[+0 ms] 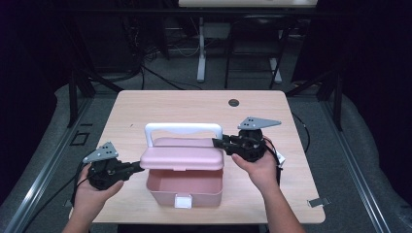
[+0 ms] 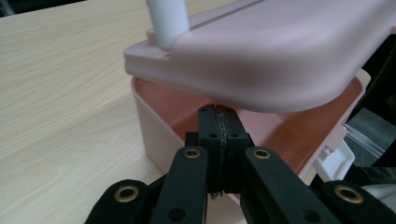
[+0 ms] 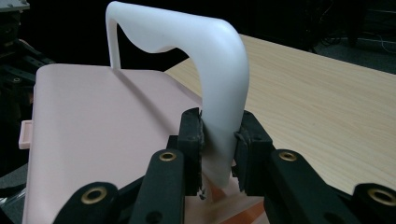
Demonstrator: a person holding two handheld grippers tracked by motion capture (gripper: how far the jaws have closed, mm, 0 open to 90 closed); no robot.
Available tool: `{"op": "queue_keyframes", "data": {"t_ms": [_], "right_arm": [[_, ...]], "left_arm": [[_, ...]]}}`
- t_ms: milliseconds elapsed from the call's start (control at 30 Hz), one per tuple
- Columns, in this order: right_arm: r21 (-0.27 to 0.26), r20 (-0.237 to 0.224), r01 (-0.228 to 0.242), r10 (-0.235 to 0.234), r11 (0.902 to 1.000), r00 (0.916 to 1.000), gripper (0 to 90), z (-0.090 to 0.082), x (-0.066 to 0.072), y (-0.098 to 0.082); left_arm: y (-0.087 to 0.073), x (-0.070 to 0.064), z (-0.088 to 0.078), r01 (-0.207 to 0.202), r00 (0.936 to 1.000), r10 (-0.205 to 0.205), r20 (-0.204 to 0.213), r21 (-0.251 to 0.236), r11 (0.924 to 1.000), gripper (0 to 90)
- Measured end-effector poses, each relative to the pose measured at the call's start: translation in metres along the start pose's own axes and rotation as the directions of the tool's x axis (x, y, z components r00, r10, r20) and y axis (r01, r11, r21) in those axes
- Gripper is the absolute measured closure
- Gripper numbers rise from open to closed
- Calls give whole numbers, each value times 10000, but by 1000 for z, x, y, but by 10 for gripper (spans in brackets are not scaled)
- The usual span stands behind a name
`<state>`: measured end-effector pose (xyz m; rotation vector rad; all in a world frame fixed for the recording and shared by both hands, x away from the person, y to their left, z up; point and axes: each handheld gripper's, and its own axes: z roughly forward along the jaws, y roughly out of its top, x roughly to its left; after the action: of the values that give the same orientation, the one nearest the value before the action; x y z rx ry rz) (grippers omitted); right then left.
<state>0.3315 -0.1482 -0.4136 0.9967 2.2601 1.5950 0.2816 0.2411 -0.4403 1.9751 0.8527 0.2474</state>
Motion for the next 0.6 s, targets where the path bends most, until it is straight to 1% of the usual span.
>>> {"op": "queue_keyframes", "data": {"t_ms": [67,133,167,200,233,300,333,600], "right_arm": [[17,16,11,-11,10000,10000,740,0,0,0],[47,51,7,-7,10000,10000,741,1,0,-1],[47,51,7,-7,10000,10000,741,1,0,-1],[43,73,-4,4,10000,10000,741,2,0,-1],[59,119,-31,30,10000,9999,741,2,-1,-2],[44,106,-62,62,10000,9999,741,2,-1,-2],[44,109,-56,55,10000,9999,740,2,-2,-2],[111,197,-131,129,9999,9997,737,3,-4,-5]], "left_arm": [[0,-3,3,-125,9999,125,74,41,9999,897],[1,-8,8,-143,9994,139,306,110,9998,898],[1,-8,8,-143,9994,139,306,110,9998,897],[2,-9,9,-195,9991,189,378,143,9997,897],[2,-12,11,-348,9984,336,443,244,9991,897],[2,-14,13,-369,9982,358,471,227,9991,897],[3,-15,14,-424,9974,411,585,222,9989,898],[5,-18,16,-573,9959,554,721,237,9981,897]]}}
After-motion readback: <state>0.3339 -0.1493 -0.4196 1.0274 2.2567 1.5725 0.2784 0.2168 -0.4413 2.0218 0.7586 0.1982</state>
